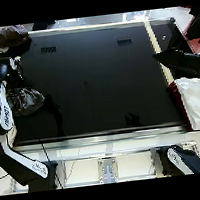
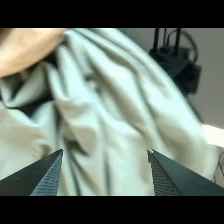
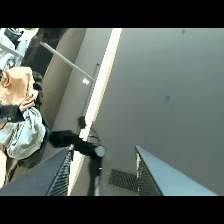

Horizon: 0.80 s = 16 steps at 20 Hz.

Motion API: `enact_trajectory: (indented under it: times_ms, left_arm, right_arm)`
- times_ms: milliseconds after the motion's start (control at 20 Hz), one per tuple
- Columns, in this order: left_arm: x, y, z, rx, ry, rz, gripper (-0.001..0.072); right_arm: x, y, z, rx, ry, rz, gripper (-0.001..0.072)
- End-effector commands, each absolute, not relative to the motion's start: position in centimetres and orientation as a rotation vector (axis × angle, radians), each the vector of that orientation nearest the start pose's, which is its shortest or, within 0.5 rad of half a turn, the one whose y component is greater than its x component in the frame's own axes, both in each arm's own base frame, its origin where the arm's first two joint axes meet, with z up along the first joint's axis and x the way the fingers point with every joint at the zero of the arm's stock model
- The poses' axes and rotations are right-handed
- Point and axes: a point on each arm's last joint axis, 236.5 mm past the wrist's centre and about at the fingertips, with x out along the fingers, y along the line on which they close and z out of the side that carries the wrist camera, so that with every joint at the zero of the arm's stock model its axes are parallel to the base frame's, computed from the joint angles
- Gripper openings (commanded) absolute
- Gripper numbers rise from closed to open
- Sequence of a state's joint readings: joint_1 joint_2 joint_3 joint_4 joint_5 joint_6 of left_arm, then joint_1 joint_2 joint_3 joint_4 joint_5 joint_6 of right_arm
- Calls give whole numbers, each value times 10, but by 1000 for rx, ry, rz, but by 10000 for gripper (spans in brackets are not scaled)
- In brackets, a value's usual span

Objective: Fold the shirts.

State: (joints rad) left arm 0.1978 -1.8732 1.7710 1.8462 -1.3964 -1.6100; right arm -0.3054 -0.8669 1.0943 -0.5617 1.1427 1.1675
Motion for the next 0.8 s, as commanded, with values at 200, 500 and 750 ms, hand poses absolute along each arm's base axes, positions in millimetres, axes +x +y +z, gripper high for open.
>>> enact_trajectory:
  times_ms: [200,500,750]
  left_arm:
    - [407,190,-90,-84,1703,443,619]
    - [408,121,-92,-259,1761,194,7]
    - [465,0,16,-463,1411,-194,7]
  right_arm:
    - [370,70,241,547,531,473,435]
    - [370,75,252,575,507,498,434]
    - [369,75,279,537,451,508,434]
